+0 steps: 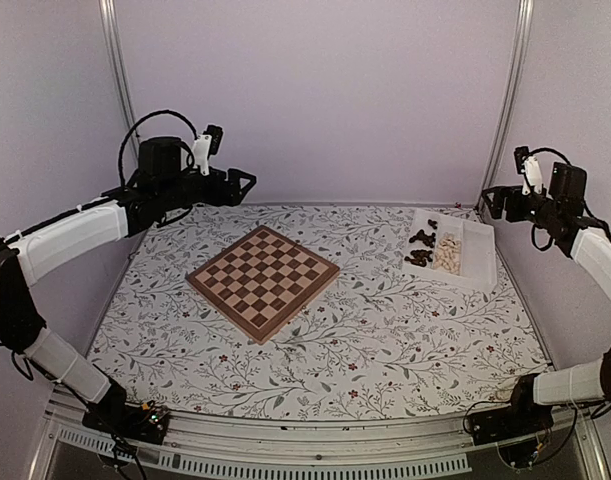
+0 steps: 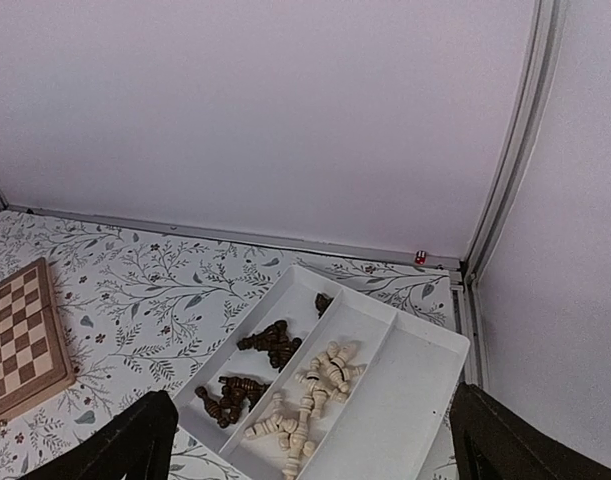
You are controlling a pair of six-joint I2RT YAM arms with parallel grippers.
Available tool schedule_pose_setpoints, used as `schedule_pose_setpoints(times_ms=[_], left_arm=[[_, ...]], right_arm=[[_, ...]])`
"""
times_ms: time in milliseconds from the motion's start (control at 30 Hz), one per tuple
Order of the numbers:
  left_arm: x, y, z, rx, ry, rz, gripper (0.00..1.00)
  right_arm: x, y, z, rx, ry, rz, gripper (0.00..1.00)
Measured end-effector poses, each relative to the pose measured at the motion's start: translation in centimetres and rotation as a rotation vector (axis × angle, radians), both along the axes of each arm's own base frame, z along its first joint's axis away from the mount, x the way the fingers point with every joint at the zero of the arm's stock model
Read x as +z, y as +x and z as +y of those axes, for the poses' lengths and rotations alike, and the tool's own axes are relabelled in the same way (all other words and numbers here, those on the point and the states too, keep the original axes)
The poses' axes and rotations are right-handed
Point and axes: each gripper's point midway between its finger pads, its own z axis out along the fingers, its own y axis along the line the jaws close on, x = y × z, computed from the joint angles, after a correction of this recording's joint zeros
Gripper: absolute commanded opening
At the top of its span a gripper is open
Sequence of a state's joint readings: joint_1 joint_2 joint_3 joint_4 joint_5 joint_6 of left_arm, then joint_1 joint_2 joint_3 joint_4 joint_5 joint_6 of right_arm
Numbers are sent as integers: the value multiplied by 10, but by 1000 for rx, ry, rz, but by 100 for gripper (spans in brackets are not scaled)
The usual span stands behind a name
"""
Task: Set up the chess pieces on the board
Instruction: Move the storage box to the center of the board.
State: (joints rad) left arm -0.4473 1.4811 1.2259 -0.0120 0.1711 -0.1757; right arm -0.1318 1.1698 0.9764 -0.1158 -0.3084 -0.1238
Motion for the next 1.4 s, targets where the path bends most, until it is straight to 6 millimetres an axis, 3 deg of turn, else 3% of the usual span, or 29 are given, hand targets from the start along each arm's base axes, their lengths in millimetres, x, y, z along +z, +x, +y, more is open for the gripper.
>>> schedule_pose_setpoints(times_ms=[100, 333, 433, 567, 733, 867, 1067, 1200, 1400], left_arm=[[-1, 0, -1, -6, -1, 3, 93], [-22, 3, -7, -13, 24, 59, 93], [-36, 5, -13, -20, 40, 99, 93], [-49, 4, -22, -34, 56, 143, 92], [-59, 7, -25, -33, 69, 170, 92], [-70, 8, -25, -27, 88, 199, 99], [-71, 8, -23, -20, 97, 201, 99], [-71, 8, -23, -20, 97, 201, 99], [-71, 8, -24, -21, 98, 202, 99]], right_arm=[[-11, 2, 13, 90, -5, 30, 99], [-56, 6, 60, 341, -132, 183, 80], [-80, 11, 71, 413, -185, 258, 73], [-128, 4, 75, 477, -247, 411, 69], [-163, -4, 84, 538, -297, 513, 65], [-187, -3, 88, 564, -325, 581, 66], [-225, 3, 78, 535, -372, 685, 66], [-243, 1, 73, 527, -395, 734, 66], [-248, 4, 71, 527, -405, 743, 59]])
